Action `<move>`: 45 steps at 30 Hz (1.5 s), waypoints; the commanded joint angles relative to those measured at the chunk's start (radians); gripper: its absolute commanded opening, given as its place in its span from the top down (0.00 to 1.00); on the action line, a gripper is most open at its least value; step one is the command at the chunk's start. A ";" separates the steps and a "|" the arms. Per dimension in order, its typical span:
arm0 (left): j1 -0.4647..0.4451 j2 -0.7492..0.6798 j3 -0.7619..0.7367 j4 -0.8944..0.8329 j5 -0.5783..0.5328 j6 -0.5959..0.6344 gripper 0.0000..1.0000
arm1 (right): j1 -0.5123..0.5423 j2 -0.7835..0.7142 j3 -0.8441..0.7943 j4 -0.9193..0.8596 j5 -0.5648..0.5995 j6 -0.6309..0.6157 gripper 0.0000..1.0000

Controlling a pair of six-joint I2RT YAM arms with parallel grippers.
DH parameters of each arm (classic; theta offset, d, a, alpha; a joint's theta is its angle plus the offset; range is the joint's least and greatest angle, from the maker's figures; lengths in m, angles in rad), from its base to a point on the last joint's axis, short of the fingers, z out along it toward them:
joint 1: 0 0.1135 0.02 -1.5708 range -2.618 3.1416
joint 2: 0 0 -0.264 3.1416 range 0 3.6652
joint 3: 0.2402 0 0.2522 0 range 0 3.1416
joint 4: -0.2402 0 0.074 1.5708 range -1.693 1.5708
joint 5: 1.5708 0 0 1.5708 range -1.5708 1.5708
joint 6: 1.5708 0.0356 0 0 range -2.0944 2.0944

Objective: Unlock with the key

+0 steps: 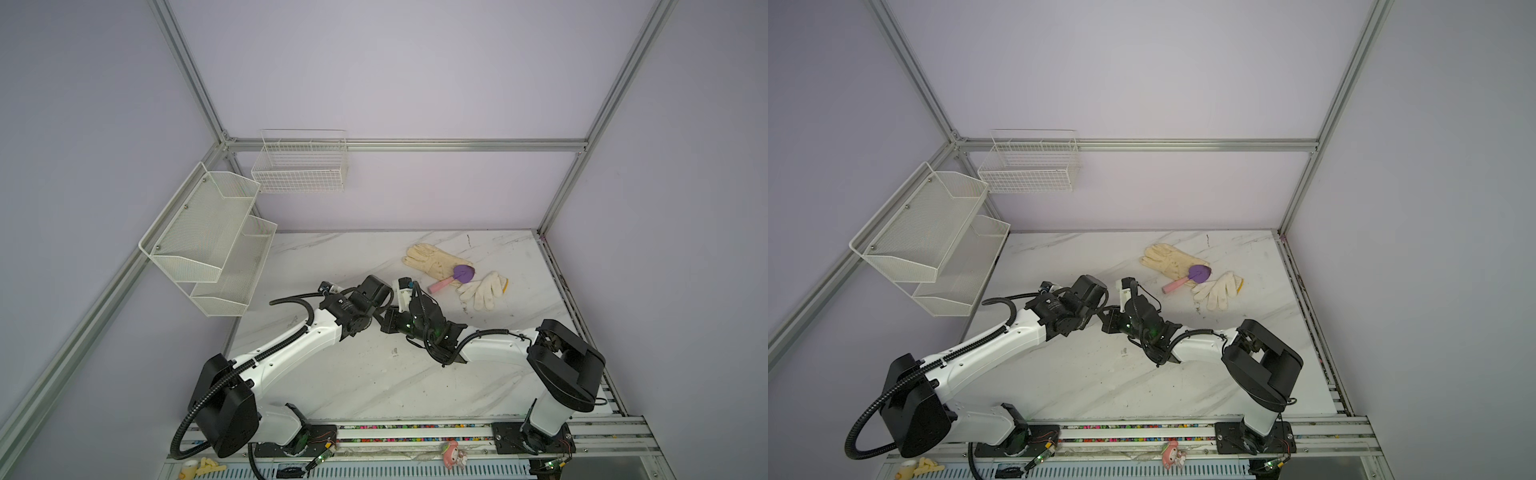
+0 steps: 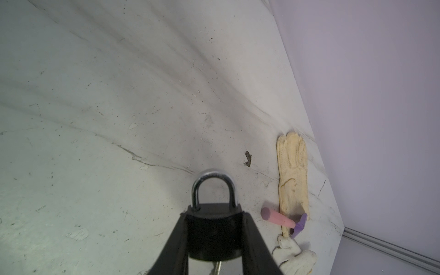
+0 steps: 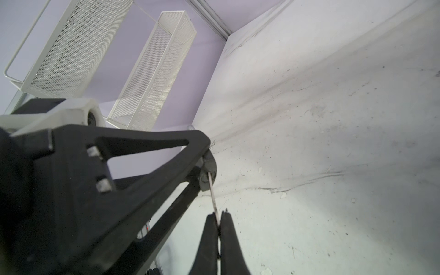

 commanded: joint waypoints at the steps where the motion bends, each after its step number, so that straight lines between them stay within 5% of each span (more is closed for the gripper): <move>1: -0.038 -0.002 -0.037 -0.135 0.081 0.035 1.00 | -0.008 -0.056 0.098 0.026 0.142 -0.064 1.00; 7: -0.022 0.009 -0.017 -0.142 0.085 0.068 1.00 | 0.017 -0.021 0.109 -0.014 0.179 -0.137 1.00; 13: 0.003 -0.013 -0.021 -0.061 0.208 0.092 1.00 | 0.076 0.023 0.110 -0.022 0.188 -0.235 1.00; 19: -0.004 -0.008 0.027 -0.072 0.203 0.140 1.00 | 0.087 0.038 0.050 0.051 0.176 -0.160 1.00; 24: -0.042 0.022 -0.013 -0.050 0.215 0.098 1.00 | 0.019 0.036 0.016 0.392 -0.136 0.056 1.00; 27: -0.058 0.011 -0.048 -0.027 0.232 0.086 1.00 | -0.023 0.045 -0.009 0.528 -0.154 0.208 1.00; 30: -0.061 0.003 -0.041 -0.058 0.208 0.126 1.00 | -0.022 0.038 0.034 0.383 -0.094 0.169 1.00; 35: -0.047 -0.019 -0.059 -0.075 0.259 0.151 1.00 | 0.059 0.015 0.100 0.092 0.180 -0.171 1.00; 38: -0.044 -0.032 -0.062 -0.050 0.290 0.159 1.00 | 0.061 0.025 0.080 0.108 0.158 -0.227 1.00; 42: -0.015 -0.059 -0.051 -0.056 0.301 0.191 1.00 | 0.043 -0.019 0.042 0.110 -0.059 -0.030 1.00; 45: 0.004 -0.083 -0.043 -0.072 0.292 0.212 1.00 | 0.057 -0.056 0.024 -0.023 -0.054 0.081 1.00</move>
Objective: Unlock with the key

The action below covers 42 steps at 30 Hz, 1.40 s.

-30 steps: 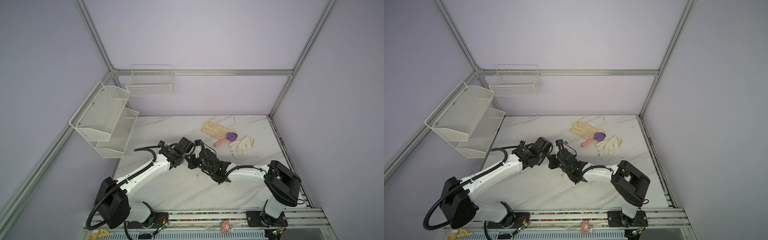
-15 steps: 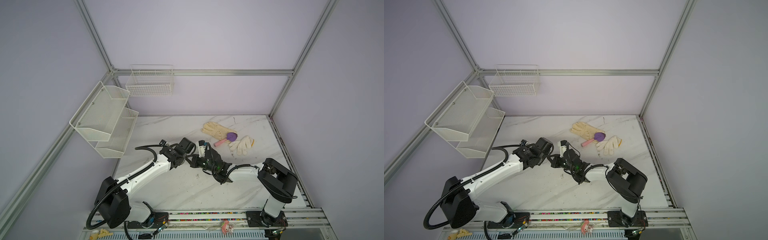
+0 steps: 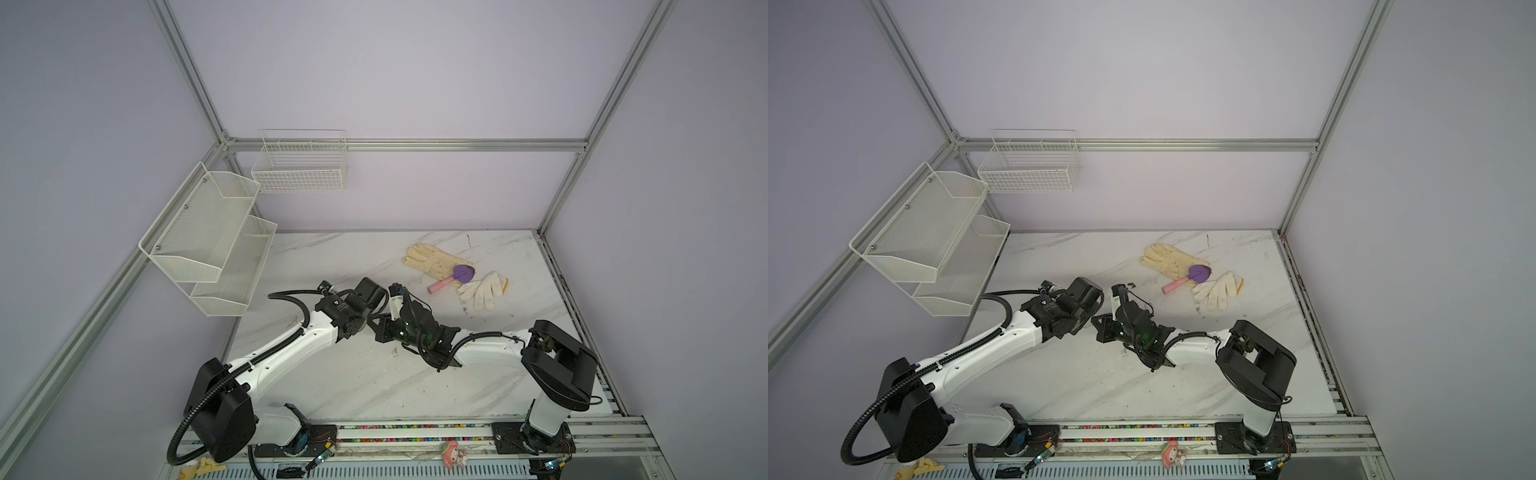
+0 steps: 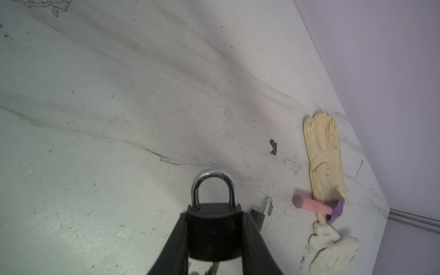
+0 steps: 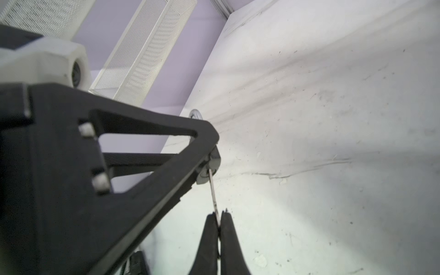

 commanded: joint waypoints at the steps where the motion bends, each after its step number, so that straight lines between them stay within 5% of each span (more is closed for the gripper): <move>1: -0.020 -0.044 -0.012 -0.040 0.186 0.047 1.00 | 0.012 -0.080 0.011 -0.016 -0.015 0.119 1.00; 10: -0.004 -0.082 -0.020 -0.109 0.113 0.013 1.00 | 0.073 -0.158 0.001 -0.278 0.102 0.128 1.00; 19: -0.031 -0.069 0.024 -0.109 0.084 0.000 1.00 | 0.062 -0.122 0.031 -0.261 0.034 0.179 1.00; 35: -0.036 -0.084 0.028 -0.077 0.112 0.015 1.00 | 0.043 -0.092 0.073 -0.289 0.110 0.146 1.00; 42: -0.049 -0.087 0.057 -0.065 0.112 0.021 1.00 | 0.044 -0.075 0.116 -0.417 0.276 0.067 1.00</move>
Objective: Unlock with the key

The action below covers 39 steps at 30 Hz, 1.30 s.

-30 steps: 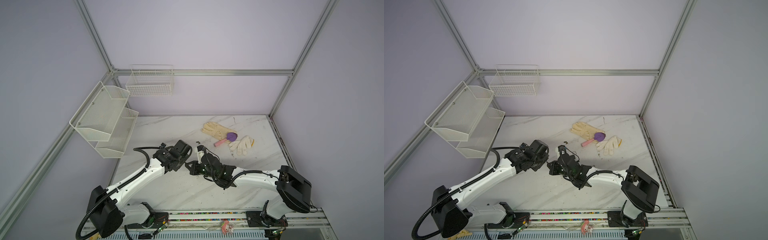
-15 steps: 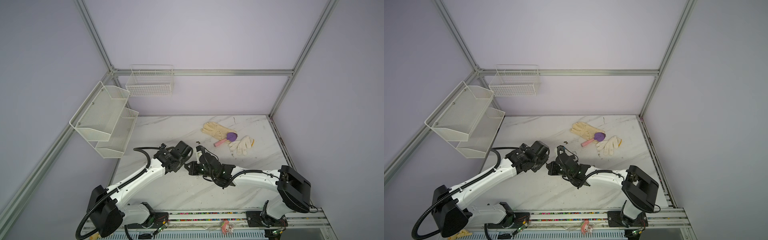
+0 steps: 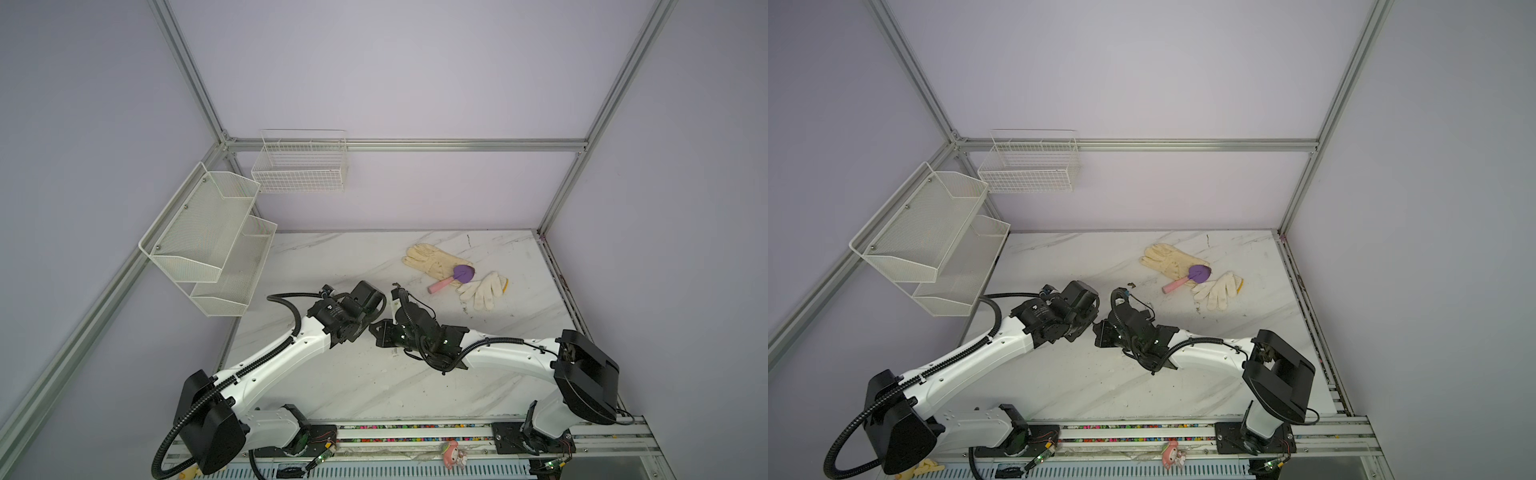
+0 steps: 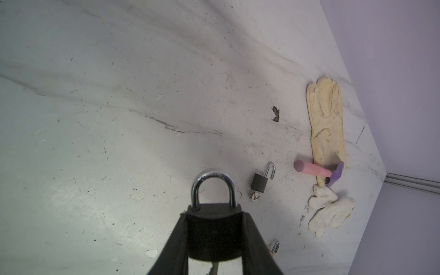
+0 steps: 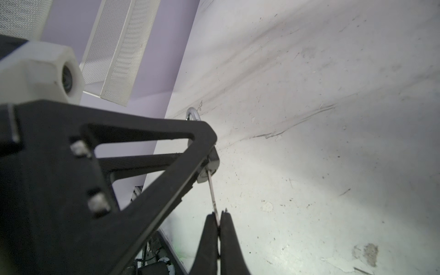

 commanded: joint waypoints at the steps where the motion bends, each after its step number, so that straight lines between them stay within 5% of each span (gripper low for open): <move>1: -0.034 -0.020 0.066 -0.013 0.036 0.015 1.00 | -0.017 0.037 0.041 -0.068 0.160 -0.041 1.00; 4: -0.071 0.011 0.071 -0.010 0.051 -0.012 1.00 | -0.020 0.042 0.038 0.003 0.119 -0.057 1.00; 9: -0.146 0.033 0.037 0.017 0.078 -0.063 1.00 | -0.109 -0.014 -0.080 0.420 -0.191 -0.023 1.00; 12: -0.154 0.037 0.002 0.022 0.090 -0.080 1.00 | -0.126 -0.049 -0.077 0.503 -0.246 -0.024 1.00; 15: -0.153 0.047 -0.024 0.053 0.109 -0.102 1.00 | -0.124 -0.076 -0.082 0.530 -0.168 -0.007 1.00; 20: -0.153 0.083 -0.017 0.069 0.123 -0.103 1.00 | -0.090 -0.096 -0.033 0.251 0.175 -0.045 1.00; 23: -0.148 0.101 -0.025 0.085 0.127 -0.103 1.00 | -0.083 -0.094 -0.023 0.201 0.282 -0.084 1.00; 30: -0.119 0.117 -0.040 0.126 0.176 -0.089 1.00 | -0.083 -0.025 0.052 0.083 0.214 -0.170 1.00; 34: -0.102 0.101 -0.053 0.129 0.184 -0.078 1.00 | -0.118 -0.004 -0.006 0.113 0.075 -0.072 1.00; 39: -0.076 0.053 -0.099 0.132 0.171 -0.070 1.00 | -0.120 0.011 -0.048 0.074 0.096 -0.006 1.00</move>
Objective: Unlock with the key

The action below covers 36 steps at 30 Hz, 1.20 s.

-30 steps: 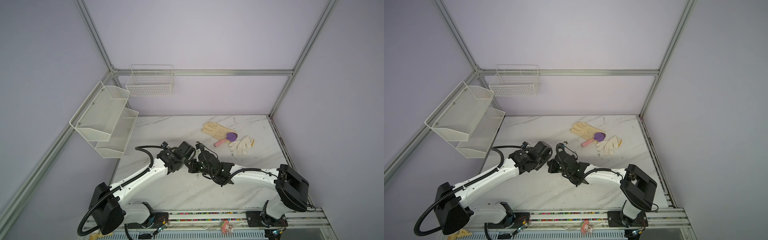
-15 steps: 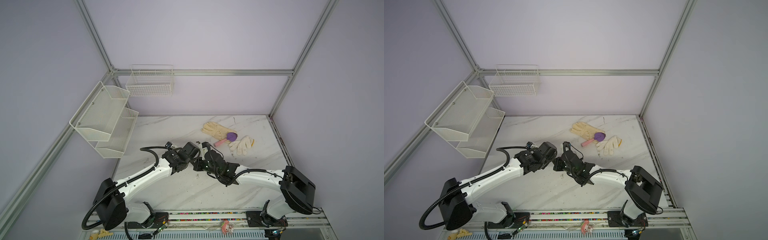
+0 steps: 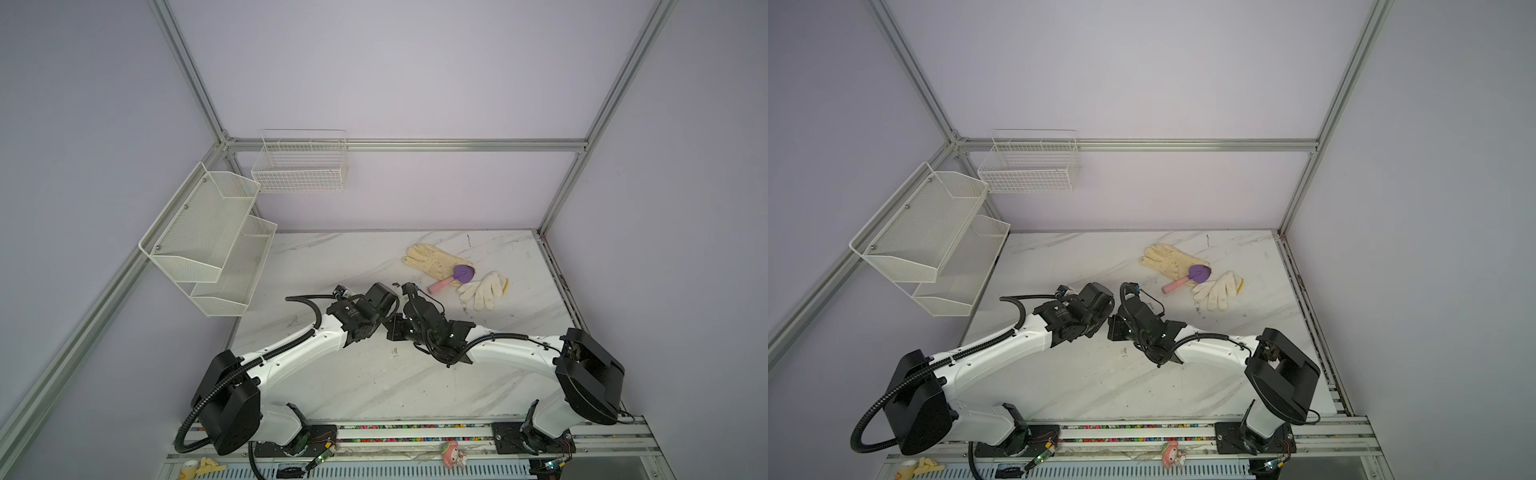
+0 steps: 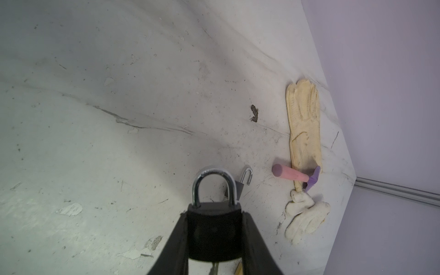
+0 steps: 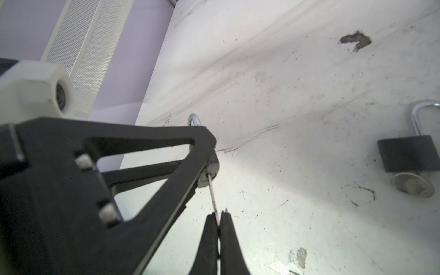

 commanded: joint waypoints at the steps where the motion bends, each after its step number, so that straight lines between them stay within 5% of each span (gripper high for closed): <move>1: -0.029 -0.058 -0.049 -0.082 0.166 0.020 1.00 | -0.040 0.038 -0.004 0.091 0.092 0.064 1.00; 8: -0.028 -0.070 -0.076 -0.080 0.107 -0.019 1.00 | -0.036 0.111 -0.007 0.120 0.059 0.119 1.00; 22: -0.055 -0.046 -0.065 0.047 0.193 -0.076 1.00 | -0.011 0.185 0.034 0.301 -0.016 0.115 1.00; 26: -0.066 -0.025 -0.056 0.049 0.211 -0.061 1.00 | -0.013 0.171 -0.017 0.471 -0.078 0.244 1.00; 33: -0.052 -0.037 -0.118 0.039 0.212 -0.040 1.00 | -0.014 0.098 -0.061 0.526 -0.022 0.226 1.00; 36: -0.012 -0.075 -0.138 0.023 0.175 -0.019 1.00 | -0.004 0.077 -0.055 0.410 -0.025 0.200 1.00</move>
